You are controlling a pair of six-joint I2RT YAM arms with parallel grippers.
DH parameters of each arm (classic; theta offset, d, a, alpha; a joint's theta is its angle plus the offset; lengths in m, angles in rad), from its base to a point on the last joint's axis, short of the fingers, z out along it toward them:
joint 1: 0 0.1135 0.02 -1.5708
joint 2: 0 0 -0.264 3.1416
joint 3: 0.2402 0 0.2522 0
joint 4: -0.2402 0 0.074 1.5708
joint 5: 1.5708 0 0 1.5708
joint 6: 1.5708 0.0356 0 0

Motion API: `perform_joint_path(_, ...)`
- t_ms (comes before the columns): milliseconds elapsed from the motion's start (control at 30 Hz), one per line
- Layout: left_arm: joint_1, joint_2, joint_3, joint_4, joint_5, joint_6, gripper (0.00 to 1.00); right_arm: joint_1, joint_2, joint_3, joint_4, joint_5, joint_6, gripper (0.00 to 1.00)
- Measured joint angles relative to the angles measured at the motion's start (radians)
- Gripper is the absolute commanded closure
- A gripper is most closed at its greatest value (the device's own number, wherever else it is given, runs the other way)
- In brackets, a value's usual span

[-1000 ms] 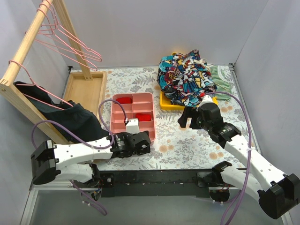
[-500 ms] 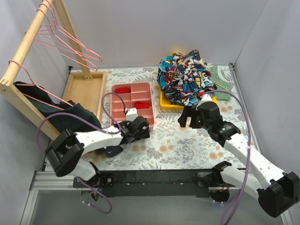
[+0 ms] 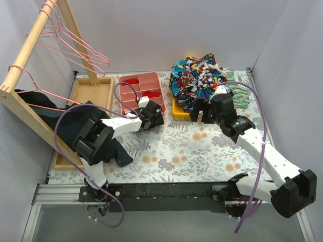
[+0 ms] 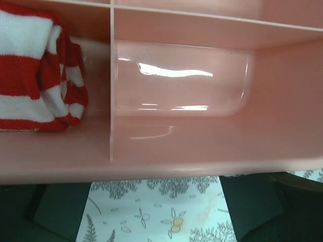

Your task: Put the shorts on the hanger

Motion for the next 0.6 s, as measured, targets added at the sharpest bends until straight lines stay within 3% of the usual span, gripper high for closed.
perform_joint_path(300,0.048,0.175,0.217,-0.013,0.018,0.109,0.02,-0.121,0.299,0.245,0.063,-0.002,-0.009,0.02)
perform_joint_path(600,0.063,0.222,0.283,-0.008,0.07,0.207,0.02,-0.151,0.69,0.597,0.177,-0.07,-0.003,0.06)
